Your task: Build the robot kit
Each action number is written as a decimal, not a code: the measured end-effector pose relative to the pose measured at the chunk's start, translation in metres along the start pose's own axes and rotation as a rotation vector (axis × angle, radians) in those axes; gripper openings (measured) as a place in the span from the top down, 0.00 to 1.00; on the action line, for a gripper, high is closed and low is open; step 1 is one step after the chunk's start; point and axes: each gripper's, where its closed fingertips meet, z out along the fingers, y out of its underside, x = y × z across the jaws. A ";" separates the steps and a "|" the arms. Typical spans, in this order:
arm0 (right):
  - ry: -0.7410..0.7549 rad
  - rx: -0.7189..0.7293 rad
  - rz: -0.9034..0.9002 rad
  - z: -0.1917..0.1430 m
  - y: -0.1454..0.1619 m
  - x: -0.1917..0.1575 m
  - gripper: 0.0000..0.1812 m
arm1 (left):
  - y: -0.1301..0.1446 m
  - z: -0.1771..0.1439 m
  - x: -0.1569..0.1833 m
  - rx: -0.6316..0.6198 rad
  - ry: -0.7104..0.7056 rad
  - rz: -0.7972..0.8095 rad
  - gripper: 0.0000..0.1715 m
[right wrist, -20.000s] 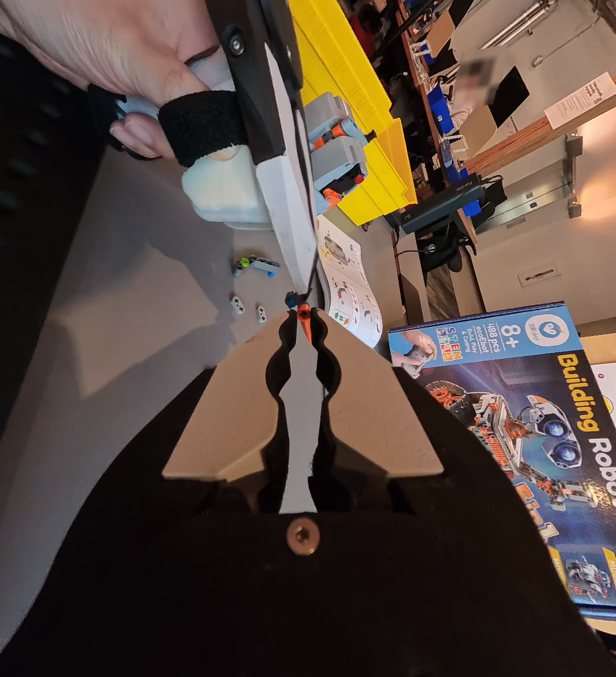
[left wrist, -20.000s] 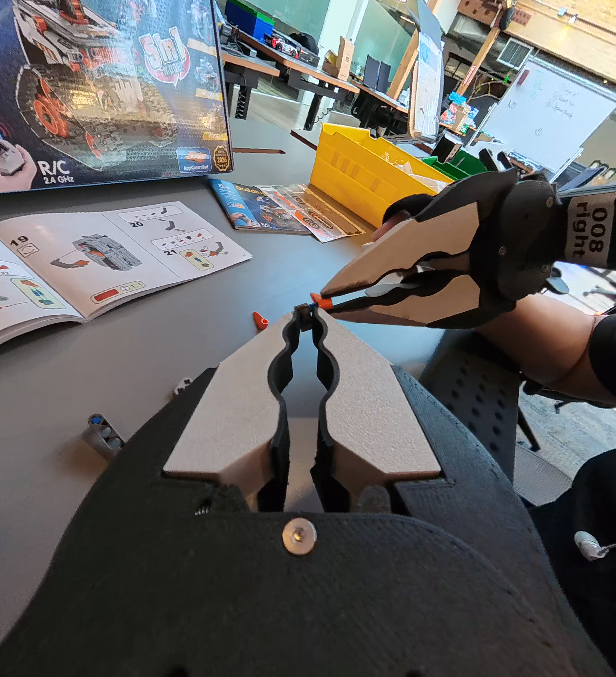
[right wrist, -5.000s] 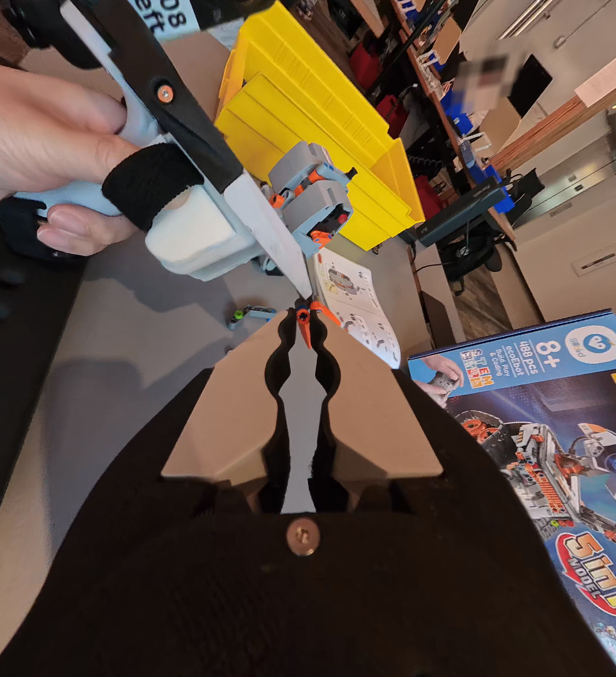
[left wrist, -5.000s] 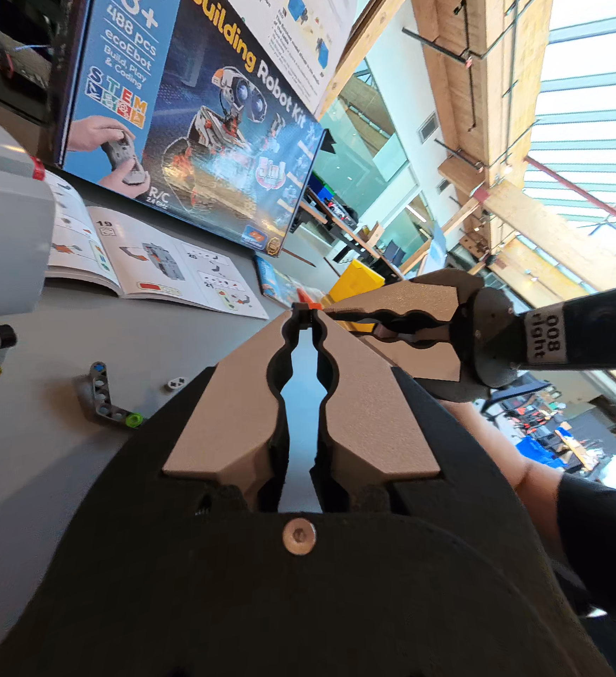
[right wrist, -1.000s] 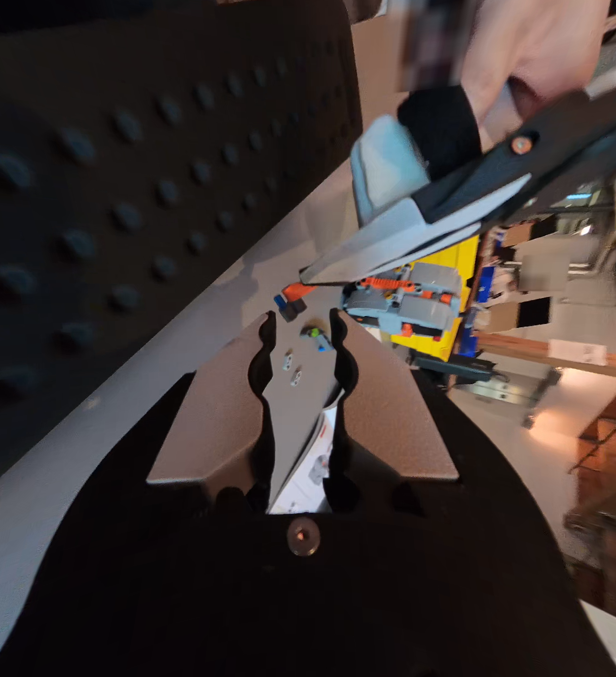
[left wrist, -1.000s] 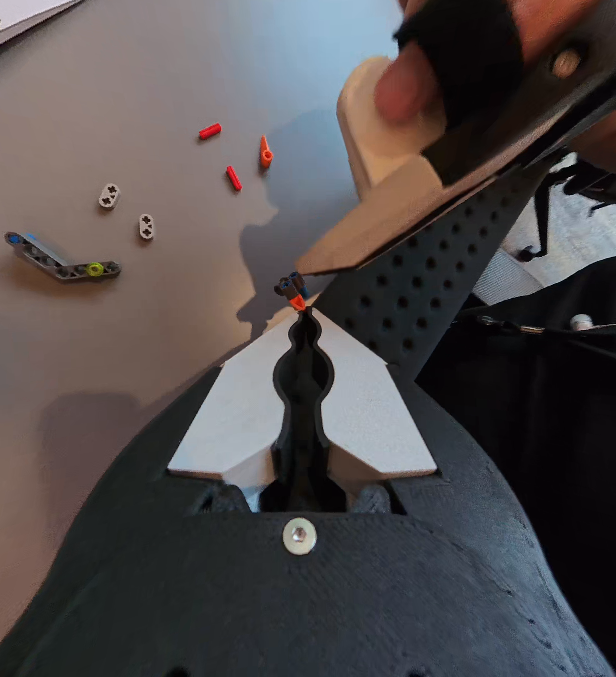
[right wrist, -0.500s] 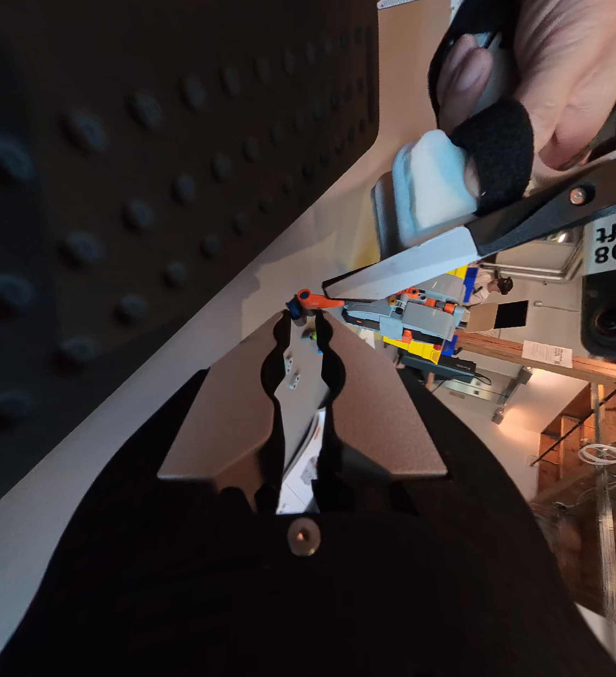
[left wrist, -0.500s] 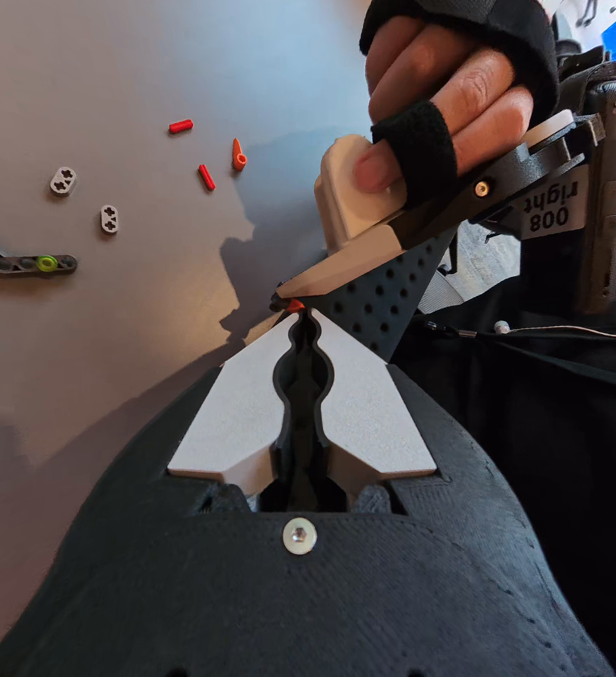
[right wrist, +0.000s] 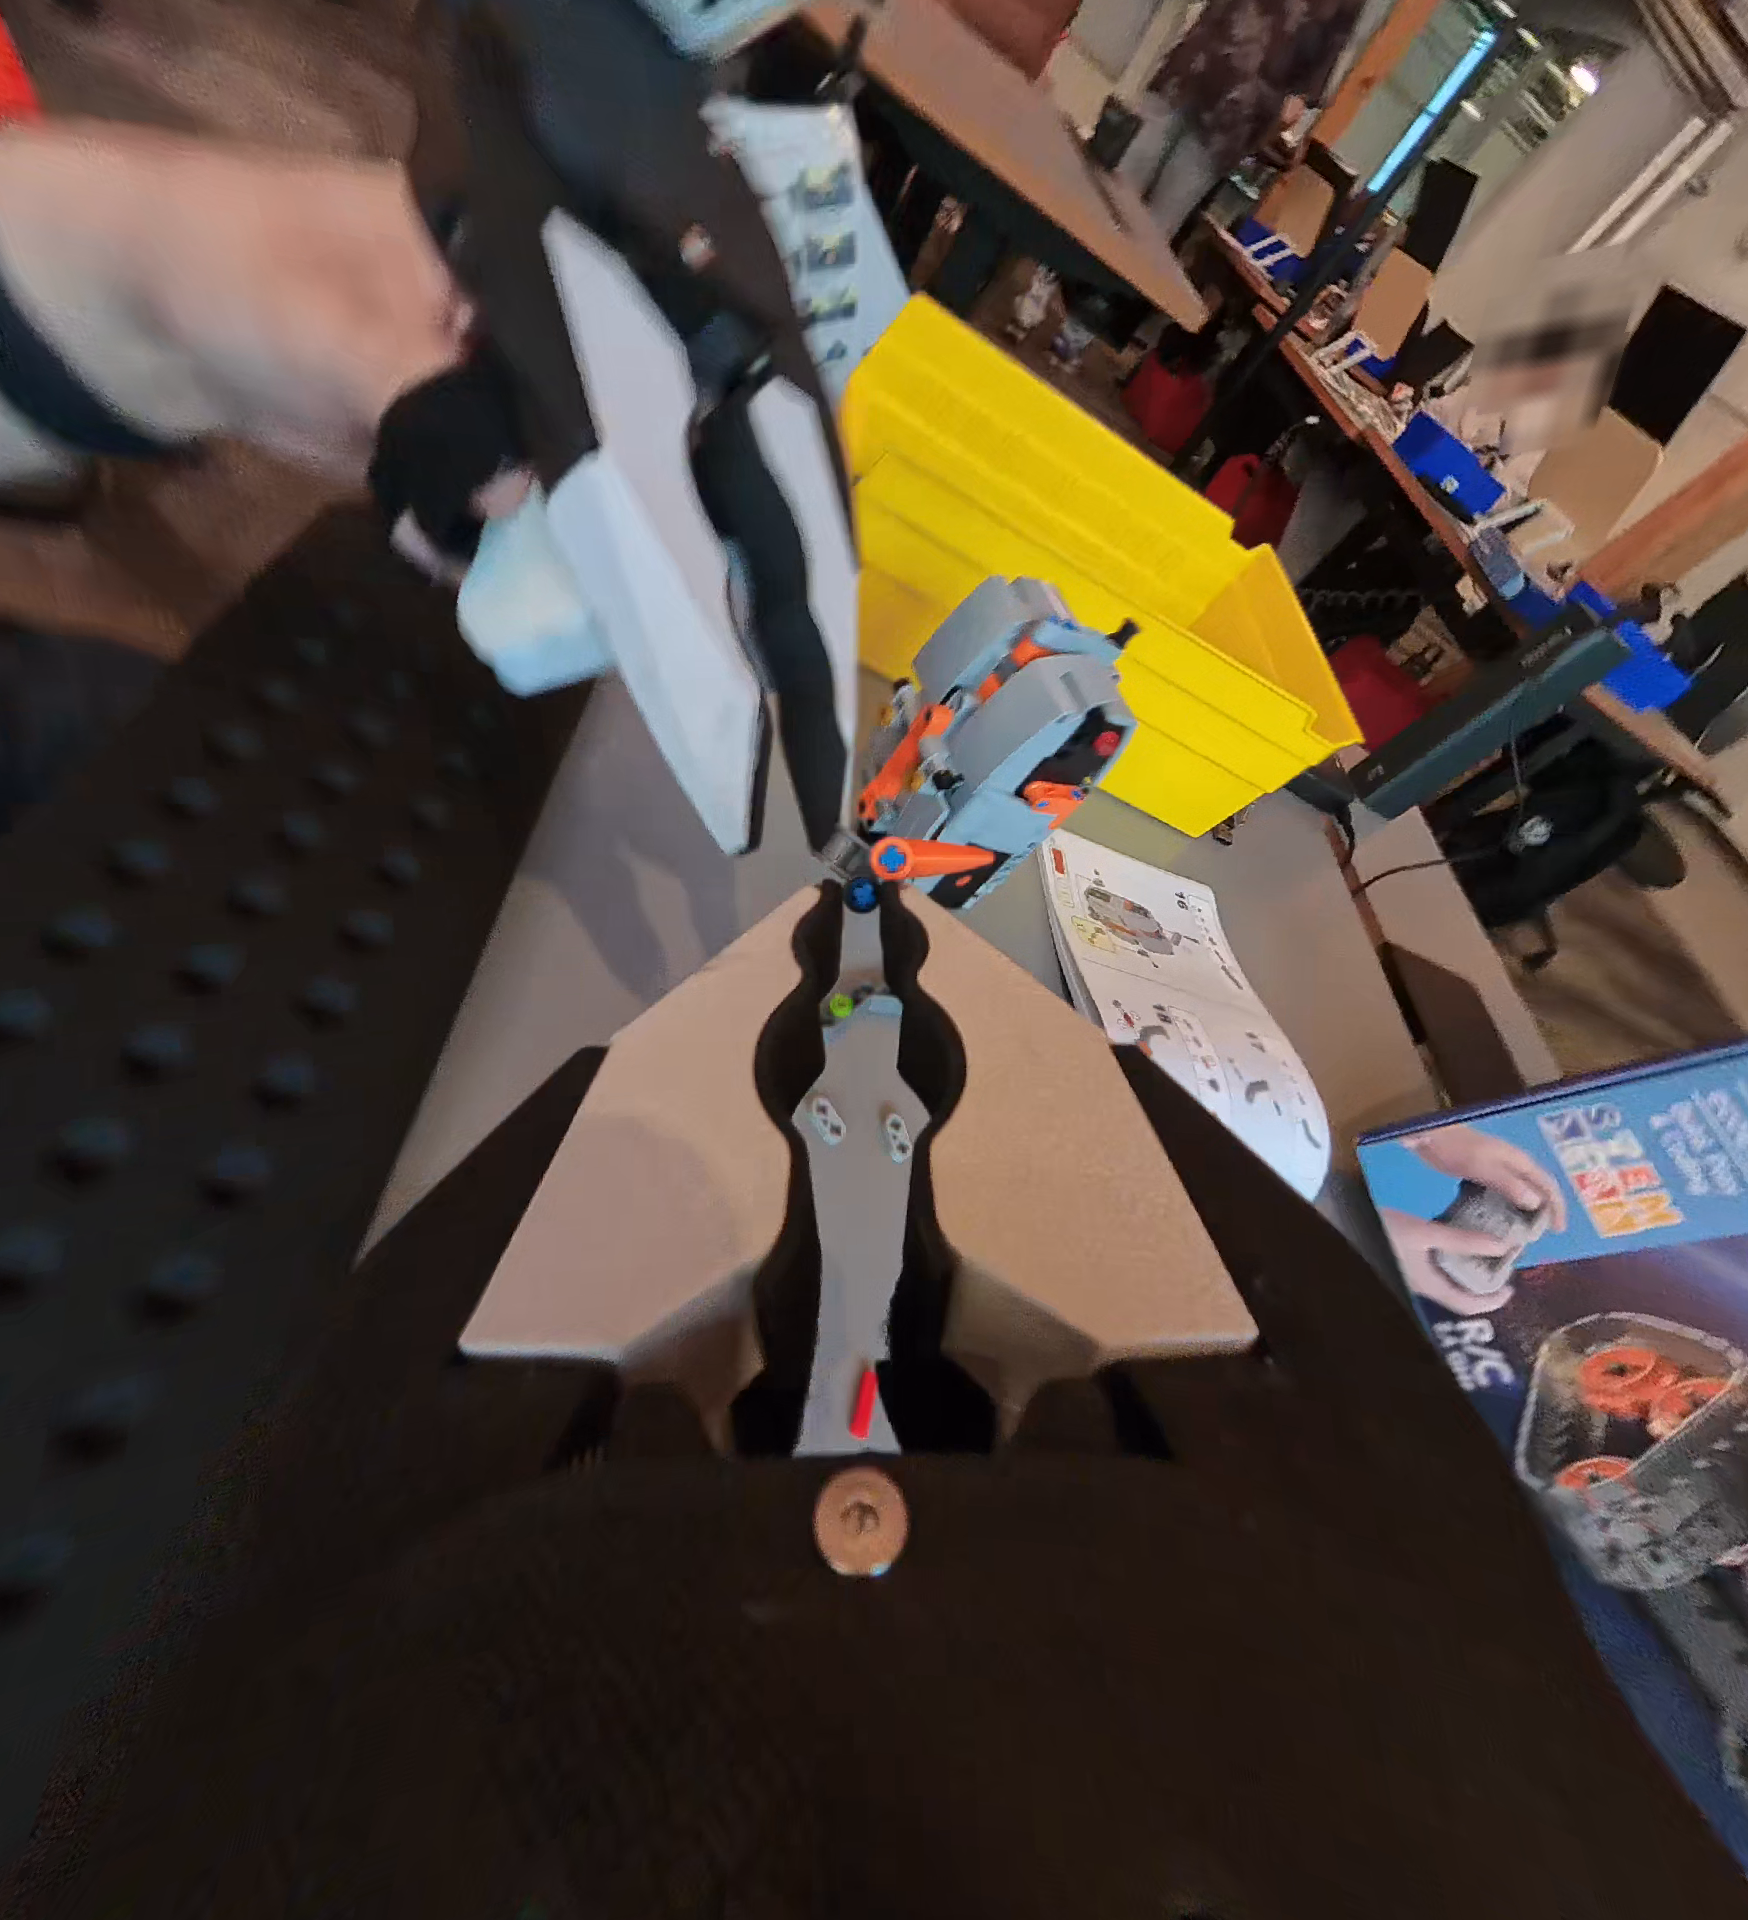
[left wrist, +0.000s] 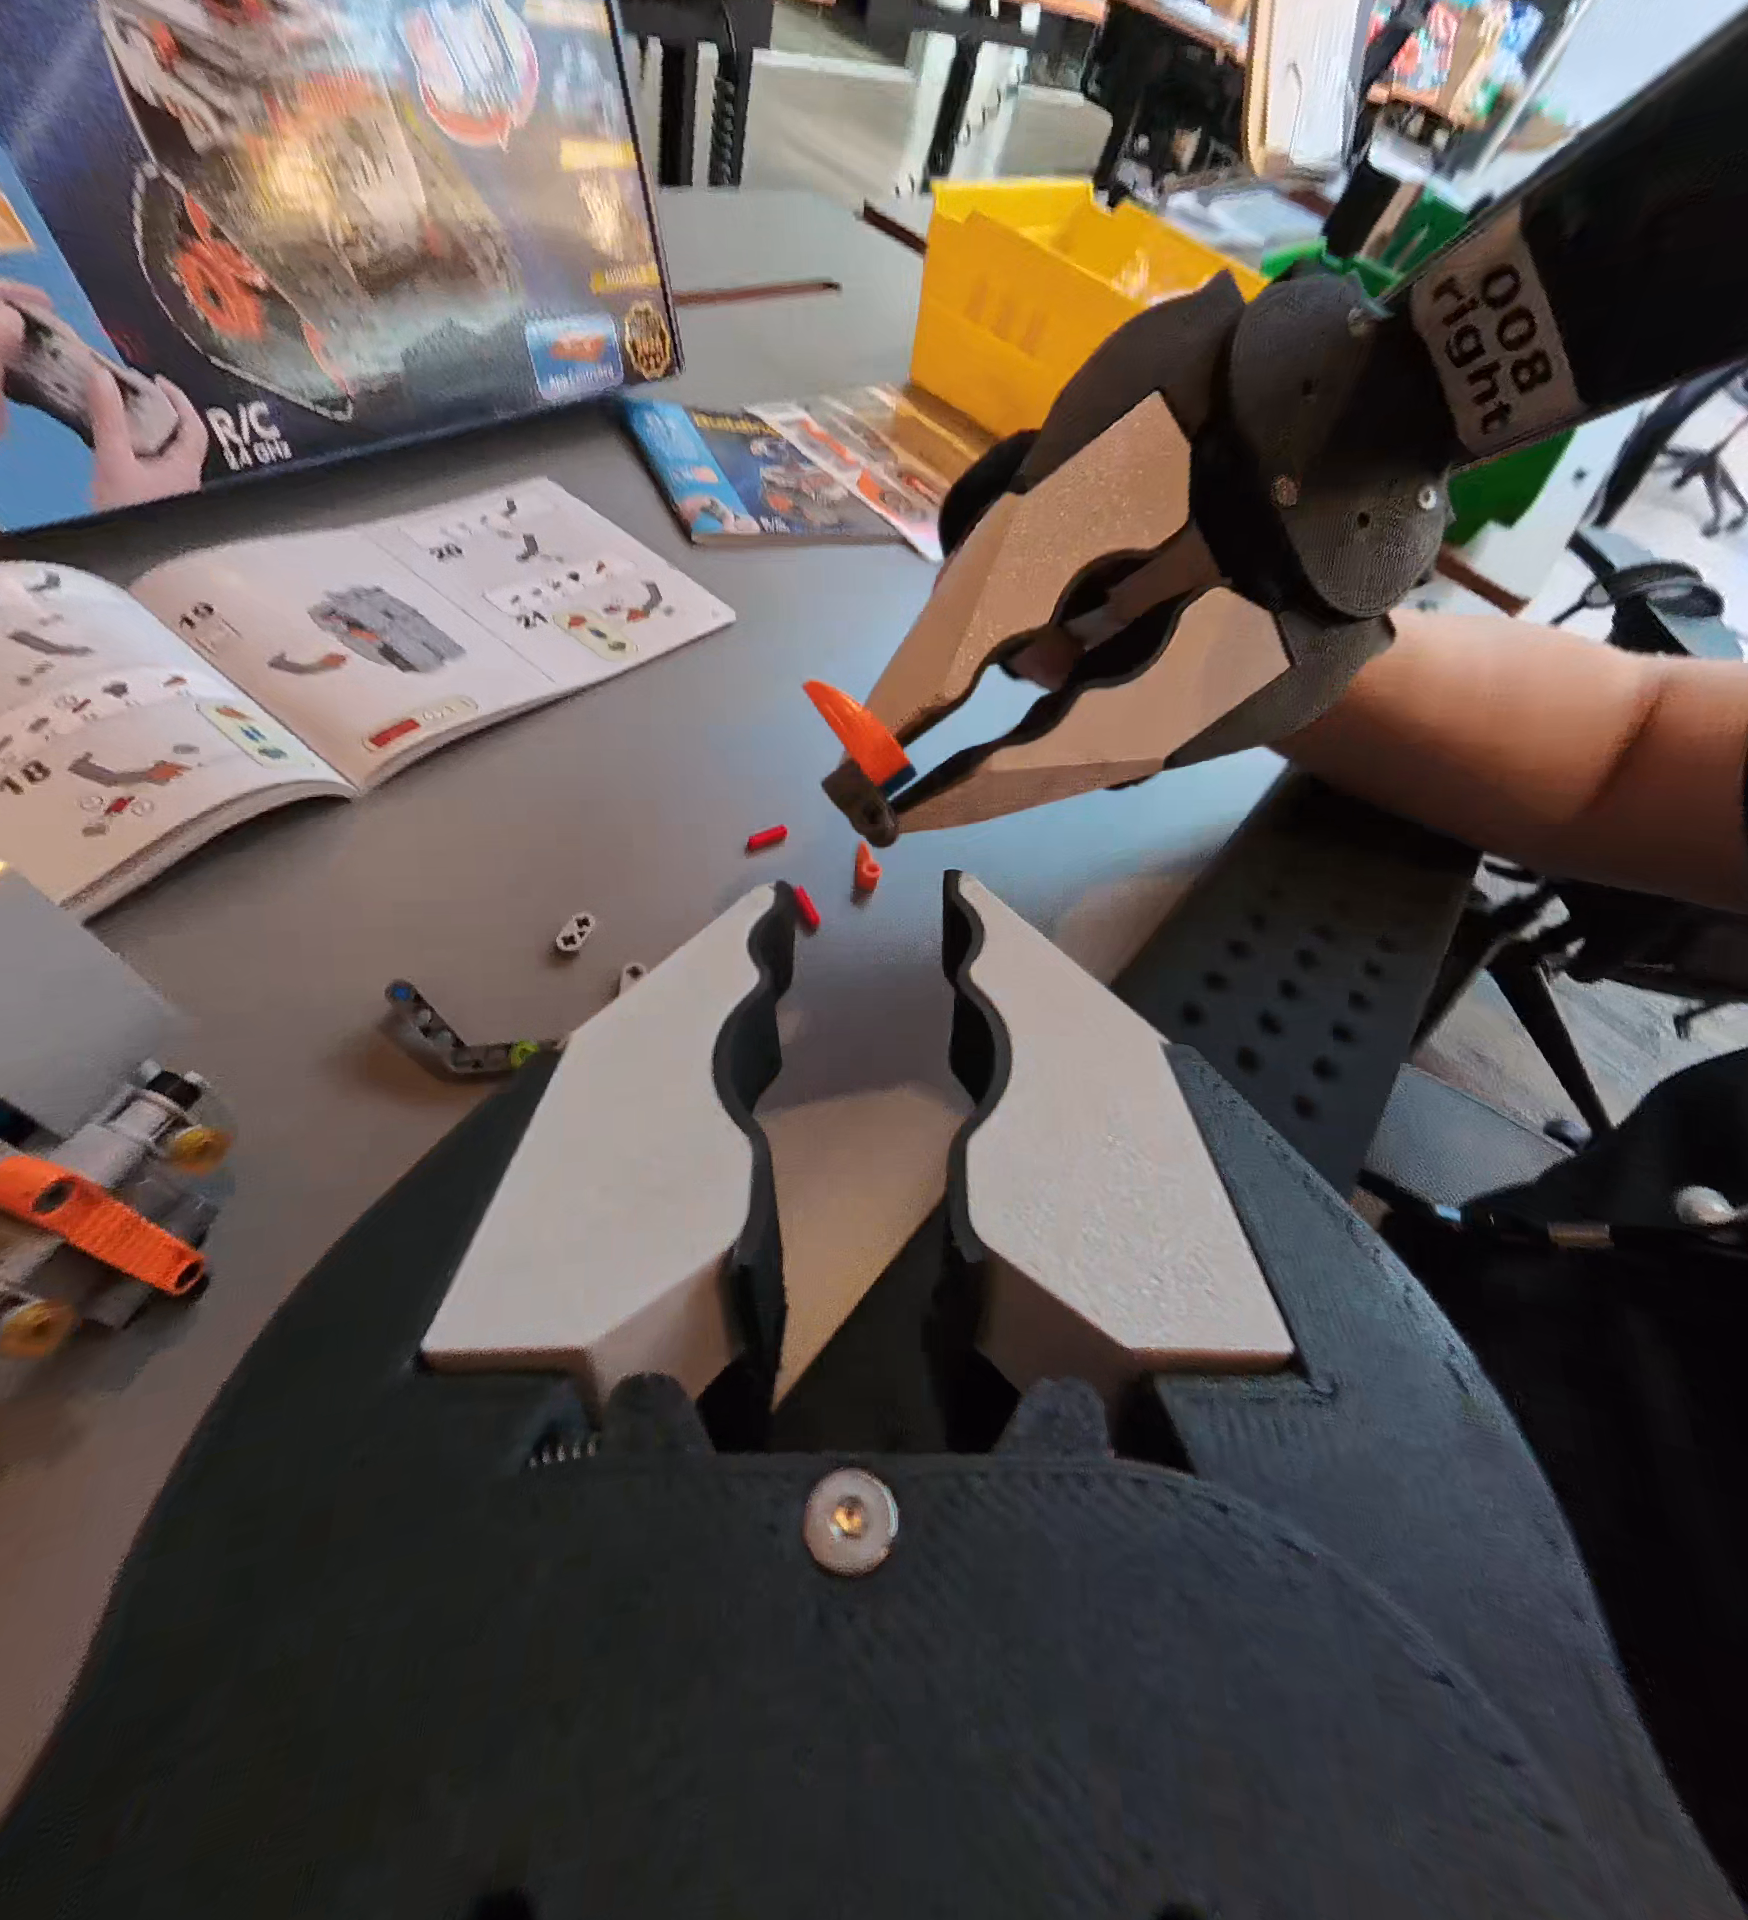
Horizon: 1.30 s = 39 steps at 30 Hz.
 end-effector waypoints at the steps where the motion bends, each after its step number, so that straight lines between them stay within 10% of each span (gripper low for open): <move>1: 0.017 0.015 0.052 -0.001 -0.004 0.005 0.96 | -0.005 0.002 0.001 0.050 -0.007 -0.014 0.87; 9: 0.101 0.014 0.053 -0.006 -0.011 0.014 0.96 | -0.040 -0.005 0.002 0.344 0.068 -0.193 0.96; 32: 0.255 -0.065 -0.004 -0.001 -0.008 0.021 0.96 | -0.037 0.009 -0.009 0.354 0.027 -0.284 0.97; 39: 0.095 -0.094 -0.112 -0.014 0.002 0.025 0.90 | -0.035 0.001 -0.007 0.325 0.143 -0.375 0.97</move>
